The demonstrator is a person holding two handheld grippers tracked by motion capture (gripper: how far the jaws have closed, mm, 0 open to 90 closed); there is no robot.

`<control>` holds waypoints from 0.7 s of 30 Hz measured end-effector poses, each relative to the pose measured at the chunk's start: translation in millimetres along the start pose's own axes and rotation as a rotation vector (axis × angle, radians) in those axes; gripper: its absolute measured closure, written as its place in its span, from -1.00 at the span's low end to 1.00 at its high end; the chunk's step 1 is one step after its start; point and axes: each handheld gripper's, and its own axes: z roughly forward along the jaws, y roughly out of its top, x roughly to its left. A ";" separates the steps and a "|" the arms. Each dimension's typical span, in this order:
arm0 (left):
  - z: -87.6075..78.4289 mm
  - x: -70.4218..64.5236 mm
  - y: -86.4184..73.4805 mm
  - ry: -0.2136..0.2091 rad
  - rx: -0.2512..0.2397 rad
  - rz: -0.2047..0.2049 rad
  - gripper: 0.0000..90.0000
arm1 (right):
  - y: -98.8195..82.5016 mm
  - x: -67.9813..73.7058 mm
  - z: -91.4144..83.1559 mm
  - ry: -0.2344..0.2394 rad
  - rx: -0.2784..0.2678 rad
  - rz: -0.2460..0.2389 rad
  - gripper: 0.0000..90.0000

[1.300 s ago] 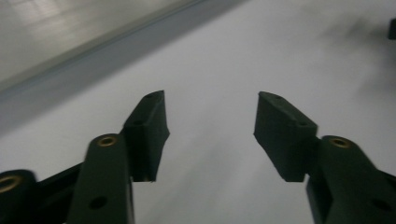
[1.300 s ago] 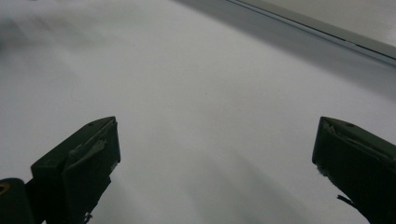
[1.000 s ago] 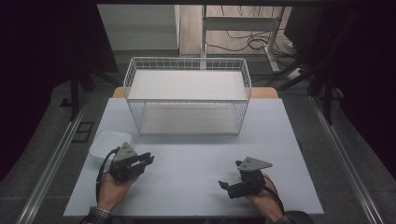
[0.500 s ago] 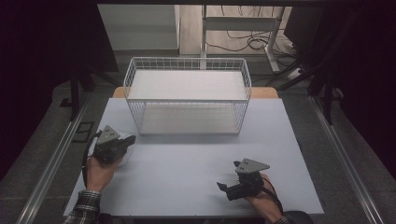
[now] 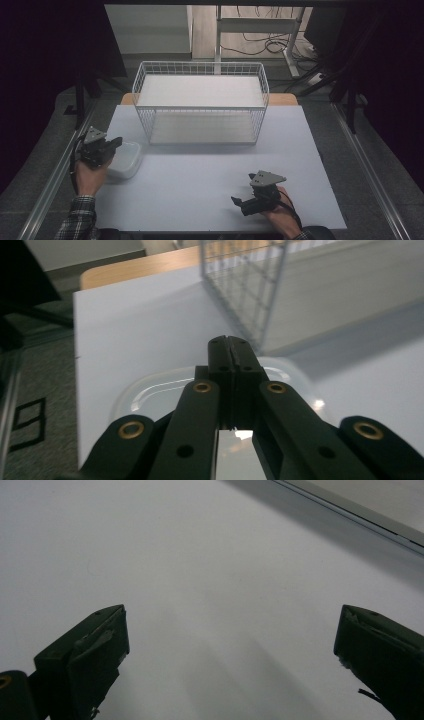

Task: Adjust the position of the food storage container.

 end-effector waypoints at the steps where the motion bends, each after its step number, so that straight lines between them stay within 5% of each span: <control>1: -0.5 4.0 -1.6 0.014 0.003 -0.006 0.99 | 0.0 0.1 0.1 -0.001 0.001 -0.001 -0.98; 14: -3.7 41.8 -27.1 0.165 0.026 -0.104 0.99 | -1.2 1.4 3.0 0.007 0.020 -0.016 -0.97; 21: 4.3 43.8 -35.6 0.166 0.061 -0.124 1.00 | -1.4 2.1 3.1 0.004 0.025 -0.023 -0.97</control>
